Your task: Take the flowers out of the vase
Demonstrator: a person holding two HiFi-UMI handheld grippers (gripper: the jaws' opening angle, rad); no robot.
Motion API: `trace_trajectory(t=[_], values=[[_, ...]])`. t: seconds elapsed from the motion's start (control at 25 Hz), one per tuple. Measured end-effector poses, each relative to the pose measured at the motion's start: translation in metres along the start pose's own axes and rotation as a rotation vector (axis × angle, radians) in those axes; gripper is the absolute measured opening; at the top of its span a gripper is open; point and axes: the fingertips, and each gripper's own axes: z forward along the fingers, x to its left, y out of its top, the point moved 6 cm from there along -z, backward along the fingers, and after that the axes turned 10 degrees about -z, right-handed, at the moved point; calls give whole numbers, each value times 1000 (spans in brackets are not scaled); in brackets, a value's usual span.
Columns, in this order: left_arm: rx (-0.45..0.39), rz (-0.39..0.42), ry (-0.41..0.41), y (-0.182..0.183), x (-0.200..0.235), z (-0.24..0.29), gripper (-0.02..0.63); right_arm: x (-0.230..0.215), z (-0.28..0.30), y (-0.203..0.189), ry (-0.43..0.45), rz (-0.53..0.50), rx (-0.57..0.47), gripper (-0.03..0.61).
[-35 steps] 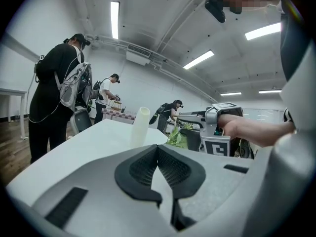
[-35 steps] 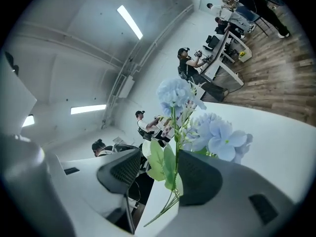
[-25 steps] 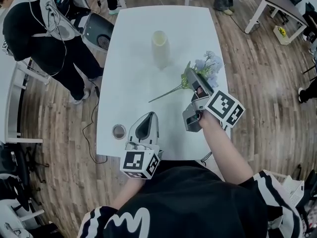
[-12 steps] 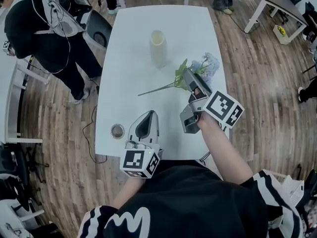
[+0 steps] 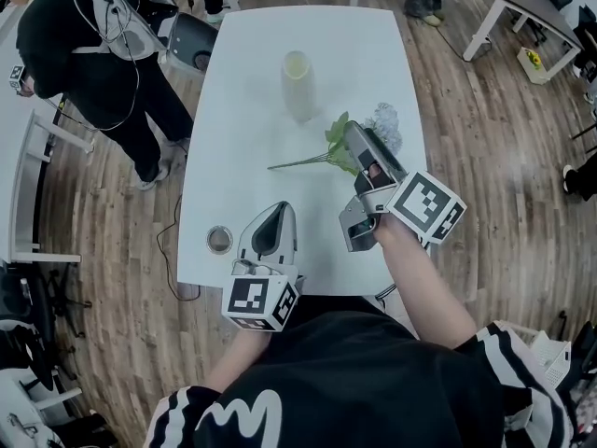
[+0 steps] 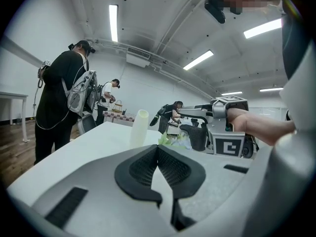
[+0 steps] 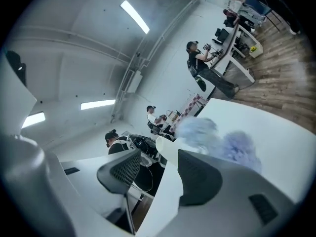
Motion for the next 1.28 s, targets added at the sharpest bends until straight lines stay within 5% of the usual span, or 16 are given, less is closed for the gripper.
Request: trace_trajectory(t=[0.32,0.68,0.8,1.28], values=[[-6,8,0,3,-6,-4,5,5,-4,-1,71,-38,-10,227],[-41,31,-31,16,-8,3,5,26,-23,-9,93,-425,-39,224],[-49,30,-40,18,-8,3,5,37,-29,-11,94,-522,-59,83],[-69,35,-59,19,-12,-36,5,88,-63,-36,115,-849,-71,37]])
